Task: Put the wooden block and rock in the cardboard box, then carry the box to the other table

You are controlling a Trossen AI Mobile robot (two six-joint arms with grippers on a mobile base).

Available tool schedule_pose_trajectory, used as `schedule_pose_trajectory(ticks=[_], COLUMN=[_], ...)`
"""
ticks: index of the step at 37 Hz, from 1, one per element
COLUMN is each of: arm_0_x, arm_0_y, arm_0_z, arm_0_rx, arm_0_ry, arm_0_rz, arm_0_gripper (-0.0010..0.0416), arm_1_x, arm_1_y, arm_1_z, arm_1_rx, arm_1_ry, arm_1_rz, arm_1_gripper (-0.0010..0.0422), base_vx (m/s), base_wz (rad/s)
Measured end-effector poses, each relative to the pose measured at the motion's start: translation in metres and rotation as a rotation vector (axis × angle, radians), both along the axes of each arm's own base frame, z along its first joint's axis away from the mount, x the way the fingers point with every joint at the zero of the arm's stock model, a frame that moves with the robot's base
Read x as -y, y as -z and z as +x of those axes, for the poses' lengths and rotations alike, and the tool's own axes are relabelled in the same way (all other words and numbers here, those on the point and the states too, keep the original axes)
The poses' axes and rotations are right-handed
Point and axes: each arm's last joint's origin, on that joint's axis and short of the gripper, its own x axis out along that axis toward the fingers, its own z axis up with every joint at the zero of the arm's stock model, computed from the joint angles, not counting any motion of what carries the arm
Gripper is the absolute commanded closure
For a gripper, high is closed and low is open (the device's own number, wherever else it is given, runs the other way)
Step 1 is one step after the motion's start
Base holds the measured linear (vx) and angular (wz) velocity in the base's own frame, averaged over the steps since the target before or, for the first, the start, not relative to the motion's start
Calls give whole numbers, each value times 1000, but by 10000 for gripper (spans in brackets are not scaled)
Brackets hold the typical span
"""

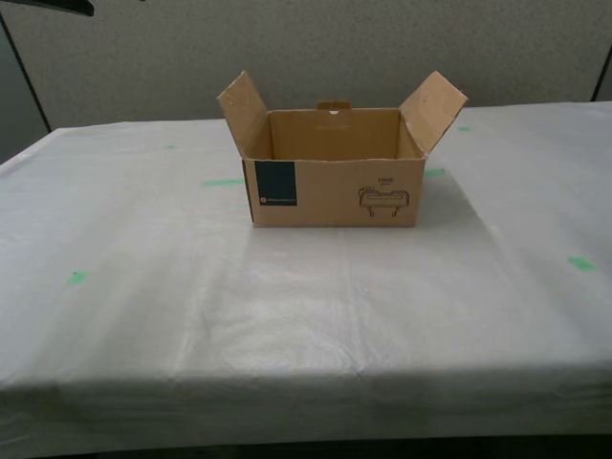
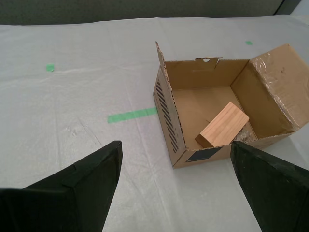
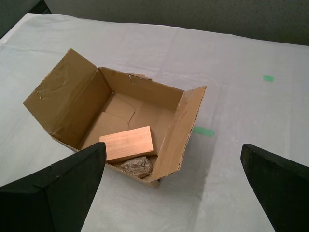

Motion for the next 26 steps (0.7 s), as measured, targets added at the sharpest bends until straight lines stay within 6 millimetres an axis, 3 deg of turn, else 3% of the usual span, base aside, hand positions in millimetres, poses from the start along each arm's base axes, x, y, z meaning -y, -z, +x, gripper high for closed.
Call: schedule_pose_trajectory(ticks=[26], arm_0_x=[0], arm_0_y=[0], arm_0_z=[0], arm_0_rx=[0], arm_0_ry=[0], arm_0_rz=[0], arm_0_gripper=[16], arm_1_x=[0], arm_1_y=[0], arm_1_z=[0], arm_1_rx=[0], arm_1_ry=[0], arm_1_rz=[0], arm_1_gripper=[108], base_vx=[0], base_wz=[0])
